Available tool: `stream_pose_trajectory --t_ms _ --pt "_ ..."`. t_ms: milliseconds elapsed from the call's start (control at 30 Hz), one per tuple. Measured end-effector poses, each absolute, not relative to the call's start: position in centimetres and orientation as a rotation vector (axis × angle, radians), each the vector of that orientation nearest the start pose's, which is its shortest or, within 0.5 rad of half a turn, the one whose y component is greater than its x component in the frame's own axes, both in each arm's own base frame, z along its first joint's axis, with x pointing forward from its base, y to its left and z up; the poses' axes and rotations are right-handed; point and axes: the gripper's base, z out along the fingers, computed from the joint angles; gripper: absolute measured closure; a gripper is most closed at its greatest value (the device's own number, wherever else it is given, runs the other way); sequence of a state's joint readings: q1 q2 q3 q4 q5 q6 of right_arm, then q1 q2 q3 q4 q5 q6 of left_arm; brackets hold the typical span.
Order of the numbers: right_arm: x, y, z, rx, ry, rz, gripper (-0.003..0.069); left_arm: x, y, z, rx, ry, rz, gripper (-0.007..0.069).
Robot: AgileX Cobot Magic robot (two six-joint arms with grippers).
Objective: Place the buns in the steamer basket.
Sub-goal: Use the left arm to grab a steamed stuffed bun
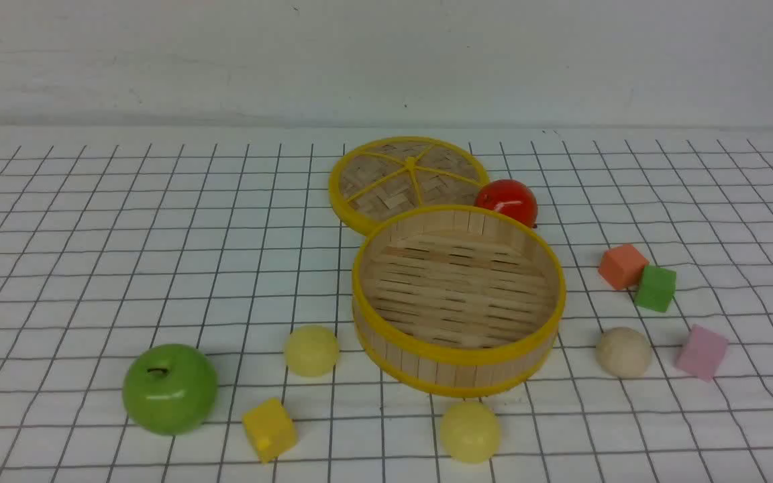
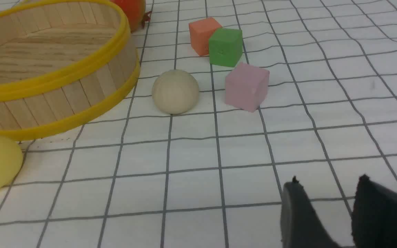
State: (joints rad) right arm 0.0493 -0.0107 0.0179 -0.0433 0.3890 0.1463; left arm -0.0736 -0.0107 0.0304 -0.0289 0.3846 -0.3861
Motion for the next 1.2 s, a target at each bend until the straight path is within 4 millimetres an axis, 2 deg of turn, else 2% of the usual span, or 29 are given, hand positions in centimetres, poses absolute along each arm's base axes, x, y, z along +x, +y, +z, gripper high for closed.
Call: stream_pose_trajectory --t_ms 833,933,1100,1200 --pt "5.2 0.1 17.3 0.063 1.879 0.088 0.0419 5.2 -0.5 17.0 -0.319 1.869 -0.351 0.0417" --pt "5.2 0.1 17.3 0.058 1.879 0.080 0.0419 5.4 -0.8 17.6 -0.436 1.787 -0.503 0.0414" --pt "5.2 0.1 17.3 0.056 1.879 0.077 0.0419 5.6 -0.9 19.2 -0.711 1.543 -0.850 0.0409" --pt "5.2 0.1 17.3 0.055 1.879 0.076 0.0419 5.6 -0.7 19.8 -0.741 1.463 -0.894 0.0411"
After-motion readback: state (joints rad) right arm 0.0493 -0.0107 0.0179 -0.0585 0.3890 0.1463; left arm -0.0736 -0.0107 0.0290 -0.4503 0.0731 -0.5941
